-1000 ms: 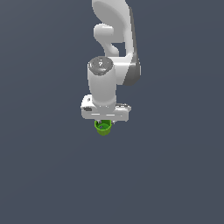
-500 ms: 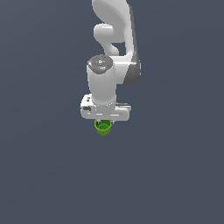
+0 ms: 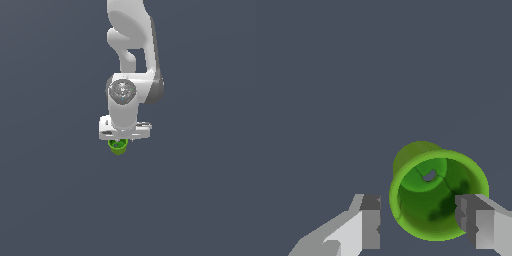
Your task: Pick up the object and move it to a goal position.
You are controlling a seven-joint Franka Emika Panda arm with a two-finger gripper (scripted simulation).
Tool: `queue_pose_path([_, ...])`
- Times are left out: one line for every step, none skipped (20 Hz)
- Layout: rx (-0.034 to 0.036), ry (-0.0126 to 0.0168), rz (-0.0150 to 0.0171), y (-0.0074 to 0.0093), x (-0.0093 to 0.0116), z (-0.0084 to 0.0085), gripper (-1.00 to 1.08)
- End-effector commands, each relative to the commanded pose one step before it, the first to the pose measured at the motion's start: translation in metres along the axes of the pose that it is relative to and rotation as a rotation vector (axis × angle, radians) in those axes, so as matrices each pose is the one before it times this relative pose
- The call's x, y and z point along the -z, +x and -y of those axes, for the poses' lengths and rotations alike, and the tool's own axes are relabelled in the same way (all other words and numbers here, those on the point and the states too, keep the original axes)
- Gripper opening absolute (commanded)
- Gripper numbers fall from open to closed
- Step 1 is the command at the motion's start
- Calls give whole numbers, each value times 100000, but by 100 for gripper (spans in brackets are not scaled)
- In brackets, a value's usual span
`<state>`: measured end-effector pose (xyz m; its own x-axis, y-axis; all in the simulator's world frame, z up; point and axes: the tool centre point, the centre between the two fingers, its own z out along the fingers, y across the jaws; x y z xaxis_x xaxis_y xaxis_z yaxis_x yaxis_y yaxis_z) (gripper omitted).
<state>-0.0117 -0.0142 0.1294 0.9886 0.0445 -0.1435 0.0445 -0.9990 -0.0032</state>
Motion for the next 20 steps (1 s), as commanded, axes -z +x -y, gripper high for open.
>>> queue_pose_path([4378, -514, 4930, -562, -1138, 409, 28])
queue_pose_path([1441, -150, 1633, -169, -375, 138, 28])
queue_pose_path([1286, -125, 1462, -147, -334, 124, 28])
queue_pose_path([1133, -104, 1291, -126, -294, 110, 28])
queue_pose_path([978, -85, 1117, -108, -253, 94, 28])
queue_pose_path([828, -68, 948, -89, -215, 81, 28])
queue_pose_path([675, -53, 774, -72, -175, 66, 28])
queue_pose_path([526, -40, 604, -54, -137, 52, 28])
queue_pose_path([373, -27, 429, -39, -96, 36, 28])
queue_pose_path([226, -16, 260, -22, -59, 23, 28])
queue_pose_path([78, -6, 90, -6, -21, 9, 28])
queue_pose_path([-436, 47, -466, 39, 76, -19, 28])
queue_pose_path([0, 0, 0, -3, -34, -3, 28])
queue_pose_path([0, 0, 0, -8, -101, -8, 28])
queue_pose_path([47, -5, 50, 4, -193, 13, 28])
queue_pose_path([0, 0, 0, -19, -234, -18, 28])
queue_pose_path([82, -7, 86, 3, -346, 22, 28])
queue_pose_path([68, -5, 70, -11, -404, 9, 28])
queue_pose_path([59, -4, 60, -22, -448, 1, 28])
queue_pose_path([69, -3, 69, -17, -402, 11, 28])
